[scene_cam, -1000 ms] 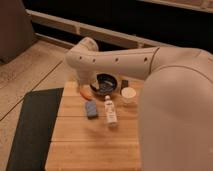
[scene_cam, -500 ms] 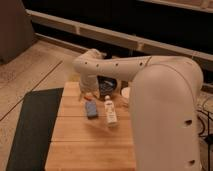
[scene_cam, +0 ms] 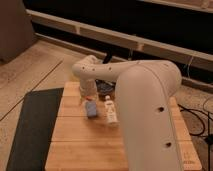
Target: Place the white sponge in the ceramic bowl
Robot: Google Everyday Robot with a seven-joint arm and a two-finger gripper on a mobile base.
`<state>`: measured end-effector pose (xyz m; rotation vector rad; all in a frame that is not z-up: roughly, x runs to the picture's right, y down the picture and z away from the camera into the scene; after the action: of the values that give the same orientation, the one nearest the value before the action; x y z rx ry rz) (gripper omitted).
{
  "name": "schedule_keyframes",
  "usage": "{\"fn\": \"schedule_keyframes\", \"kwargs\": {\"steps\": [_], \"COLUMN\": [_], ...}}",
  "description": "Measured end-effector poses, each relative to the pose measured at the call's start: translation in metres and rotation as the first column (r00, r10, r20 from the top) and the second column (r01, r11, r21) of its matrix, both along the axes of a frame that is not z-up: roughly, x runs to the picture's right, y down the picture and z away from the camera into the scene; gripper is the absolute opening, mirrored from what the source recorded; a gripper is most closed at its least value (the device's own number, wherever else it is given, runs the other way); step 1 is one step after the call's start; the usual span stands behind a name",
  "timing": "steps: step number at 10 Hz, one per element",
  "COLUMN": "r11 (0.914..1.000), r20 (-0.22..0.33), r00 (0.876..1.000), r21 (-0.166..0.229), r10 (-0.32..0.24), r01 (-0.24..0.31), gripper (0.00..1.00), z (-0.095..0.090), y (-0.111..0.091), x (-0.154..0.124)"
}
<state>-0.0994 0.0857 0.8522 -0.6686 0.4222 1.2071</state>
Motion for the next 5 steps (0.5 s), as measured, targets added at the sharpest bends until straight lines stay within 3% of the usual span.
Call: {"fn": "schedule_keyframes", "kwargs": {"steps": [5], "r11": [0.9964], "r20": [-0.028], "r00": [0.999], "r21": [-0.072], "r10": [-0.046], "r01": [0.044], "gripper": [0.65], "z": [0.026], "y": [0.023], "x": [0.011]}}
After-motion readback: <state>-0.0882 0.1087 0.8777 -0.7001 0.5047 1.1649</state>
